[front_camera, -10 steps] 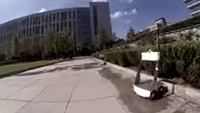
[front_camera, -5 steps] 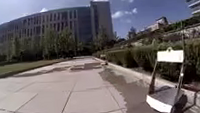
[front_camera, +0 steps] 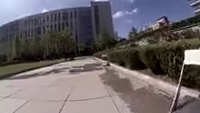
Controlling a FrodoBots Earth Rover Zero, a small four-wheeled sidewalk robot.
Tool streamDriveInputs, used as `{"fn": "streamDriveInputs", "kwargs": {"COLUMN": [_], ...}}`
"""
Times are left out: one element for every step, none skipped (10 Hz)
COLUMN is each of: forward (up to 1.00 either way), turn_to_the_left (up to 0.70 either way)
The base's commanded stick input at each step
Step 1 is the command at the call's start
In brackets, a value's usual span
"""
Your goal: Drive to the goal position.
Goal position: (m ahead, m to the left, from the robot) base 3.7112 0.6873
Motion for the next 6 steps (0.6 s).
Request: {"fn": "streamDriveInputs", "kwargs": {"forward": [0.05, 0.06, 0.06, 0.05, 0.05, 0.06], "turn_to_the_left": [0.0, 0.0, 0.0, 0.0, 0.0, 0.0]}}
